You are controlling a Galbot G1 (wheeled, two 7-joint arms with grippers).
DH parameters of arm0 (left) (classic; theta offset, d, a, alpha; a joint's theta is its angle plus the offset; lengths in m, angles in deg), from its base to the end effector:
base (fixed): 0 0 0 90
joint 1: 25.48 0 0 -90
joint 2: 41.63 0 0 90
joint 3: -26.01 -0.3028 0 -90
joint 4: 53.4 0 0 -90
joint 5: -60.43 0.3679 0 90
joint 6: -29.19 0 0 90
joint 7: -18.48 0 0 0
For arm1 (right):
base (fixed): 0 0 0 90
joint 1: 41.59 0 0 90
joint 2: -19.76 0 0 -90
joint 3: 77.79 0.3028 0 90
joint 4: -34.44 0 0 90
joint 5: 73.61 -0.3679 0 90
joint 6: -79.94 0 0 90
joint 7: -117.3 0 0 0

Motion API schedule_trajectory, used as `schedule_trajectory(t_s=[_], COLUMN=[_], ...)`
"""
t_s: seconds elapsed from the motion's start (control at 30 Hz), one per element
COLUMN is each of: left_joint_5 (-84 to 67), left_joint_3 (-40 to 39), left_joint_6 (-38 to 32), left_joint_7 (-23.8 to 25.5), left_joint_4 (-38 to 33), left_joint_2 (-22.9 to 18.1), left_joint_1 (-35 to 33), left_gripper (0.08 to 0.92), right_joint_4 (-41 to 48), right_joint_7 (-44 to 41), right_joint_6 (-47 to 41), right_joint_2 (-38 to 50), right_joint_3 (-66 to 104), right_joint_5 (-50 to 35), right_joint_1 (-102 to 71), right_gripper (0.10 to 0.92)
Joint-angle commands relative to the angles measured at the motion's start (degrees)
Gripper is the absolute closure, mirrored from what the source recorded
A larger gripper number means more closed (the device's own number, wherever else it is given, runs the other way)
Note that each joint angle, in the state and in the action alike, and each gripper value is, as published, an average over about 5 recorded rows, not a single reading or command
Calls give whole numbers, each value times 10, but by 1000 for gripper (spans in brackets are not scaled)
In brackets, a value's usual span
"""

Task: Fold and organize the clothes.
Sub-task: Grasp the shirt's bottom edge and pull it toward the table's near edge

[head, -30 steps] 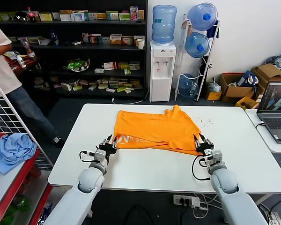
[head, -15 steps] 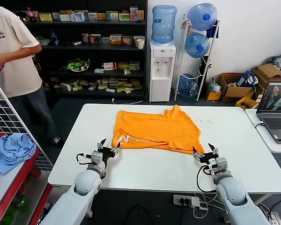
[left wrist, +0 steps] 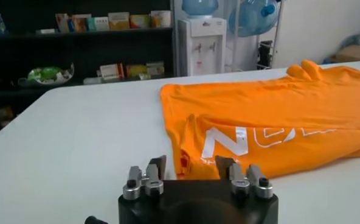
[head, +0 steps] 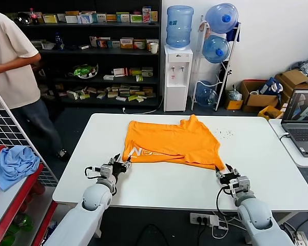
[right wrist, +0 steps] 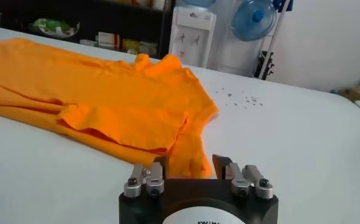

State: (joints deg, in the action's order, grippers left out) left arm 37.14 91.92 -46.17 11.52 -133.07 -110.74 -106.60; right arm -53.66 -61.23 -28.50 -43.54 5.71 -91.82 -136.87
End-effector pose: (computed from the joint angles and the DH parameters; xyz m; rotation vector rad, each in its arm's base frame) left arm 0.3878 -0.0065 -0.3414 -0.2719 -2.7099 -0.1212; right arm 0.3362 -0.1043 -0.3325 0.0678 -2.6469 0.2264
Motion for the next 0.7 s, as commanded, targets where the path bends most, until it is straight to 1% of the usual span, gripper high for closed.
schedule_trajectory(t_s=[0.03,0.2,0.33,0.47,0.53,0.7], left_joint_5=[-8,-17,-22,-26,-31,-49], left_joint_3=[0,2,4,9,12,18], left_joint_6=[6,11,12,11,12,20], left_joint_7=[5,6,4,4,3,-2], left_joint_4=[9,-16,-41,-63,-75,-110], left_joint_2=[3,14,27,40,48,71], left_joint_1=[1,-13,-32,-49,-57,-81], left_gripper=[527,666,787,887,909,911], right_joint_4=[5,1,-7,-13,-21,-52], right_joint_7=[3,3,-3,-6,-6,-3], right_joint_6=[-10,-7,-5,-7,-8,-15], right_joint_2=[0,3,10,22,29,50], right_joint_3=[2,1,0,0,1,8], right_joint_5=[-5,-10,-13,-22,-27,-38], right_joint_1=[-4,-4,-6,-10,-15,-38], right_gripper=[649,796,887,901,901,901])
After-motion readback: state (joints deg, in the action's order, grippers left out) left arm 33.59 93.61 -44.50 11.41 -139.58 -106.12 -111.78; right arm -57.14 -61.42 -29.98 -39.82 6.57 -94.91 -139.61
